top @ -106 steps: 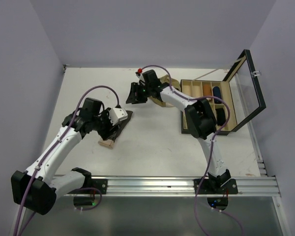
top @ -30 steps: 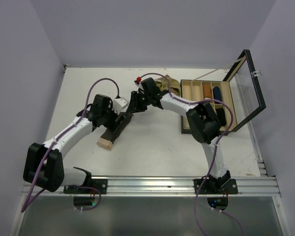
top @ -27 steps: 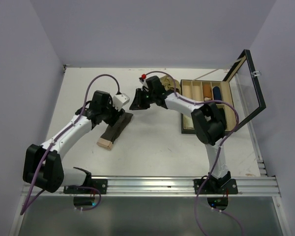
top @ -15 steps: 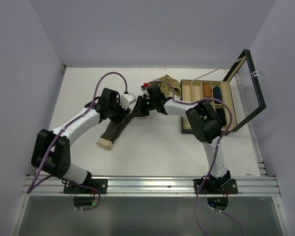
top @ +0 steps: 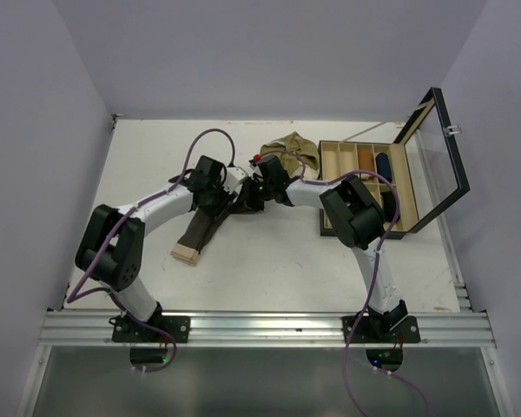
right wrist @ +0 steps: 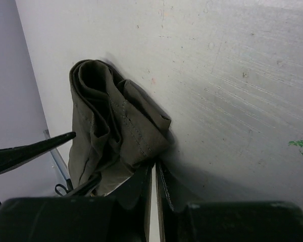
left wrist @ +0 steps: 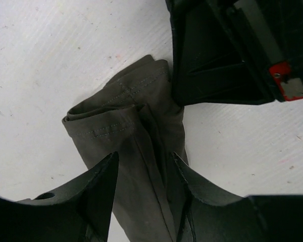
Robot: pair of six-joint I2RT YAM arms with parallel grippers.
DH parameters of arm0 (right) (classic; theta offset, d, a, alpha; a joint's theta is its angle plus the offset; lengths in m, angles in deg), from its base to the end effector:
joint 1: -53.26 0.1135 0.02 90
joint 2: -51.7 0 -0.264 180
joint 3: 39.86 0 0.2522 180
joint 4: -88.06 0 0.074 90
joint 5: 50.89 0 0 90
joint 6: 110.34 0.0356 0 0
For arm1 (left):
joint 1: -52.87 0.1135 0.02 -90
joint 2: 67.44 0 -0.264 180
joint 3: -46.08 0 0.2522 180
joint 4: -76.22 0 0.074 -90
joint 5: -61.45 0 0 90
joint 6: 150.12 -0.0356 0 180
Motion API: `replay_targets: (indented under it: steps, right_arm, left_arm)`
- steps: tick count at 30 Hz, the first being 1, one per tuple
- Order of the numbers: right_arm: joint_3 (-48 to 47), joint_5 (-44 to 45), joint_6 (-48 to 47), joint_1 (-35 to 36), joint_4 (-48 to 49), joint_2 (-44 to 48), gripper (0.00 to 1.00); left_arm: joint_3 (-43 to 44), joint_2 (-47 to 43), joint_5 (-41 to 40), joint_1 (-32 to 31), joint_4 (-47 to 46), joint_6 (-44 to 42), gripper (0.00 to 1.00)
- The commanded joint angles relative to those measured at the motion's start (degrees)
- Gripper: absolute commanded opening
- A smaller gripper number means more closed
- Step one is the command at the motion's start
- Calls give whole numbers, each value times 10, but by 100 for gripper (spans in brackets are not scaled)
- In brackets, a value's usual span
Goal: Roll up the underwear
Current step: Fold the underwear
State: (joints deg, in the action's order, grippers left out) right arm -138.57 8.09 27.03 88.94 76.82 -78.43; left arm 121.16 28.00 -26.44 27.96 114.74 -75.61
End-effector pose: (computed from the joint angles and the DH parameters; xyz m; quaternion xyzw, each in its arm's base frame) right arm 0.3810 0.2962 0.1131 -0.0169 0.8889 0.4398 0.1273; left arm 0.3061 -0.1436 0.1948 0.3372 0.9022 -0.0397 0.2658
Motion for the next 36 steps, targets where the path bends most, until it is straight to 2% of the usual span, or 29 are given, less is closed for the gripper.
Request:
replay_targets:
  steps: [1,15,26,29,33,36]
  right_arm:
    - [-4,22,-12,1,-6,-9,12]
    - [0,18,-11,1,-6,-12,12]
    - [0,15,-7,1,-5,-18,12]
    - [0,15,-7,1,-5,-20,12]
    - [1,14,-7,1,-4,-19,12]
    - [4,15,-6,1,-3,-21,12]
  left_arm:
    - [26,9,-37,-4,-41,17,47]
    - [35,35,-1,-9,-46,10,43]
    - [46,69,-18,-11,-52,11,39]
    - [43,70,-18,-11,-54,10,33]
    - [41,63,-18,-11,-57,11,16]
    - [40,52,-18,-11,-52,12,7]
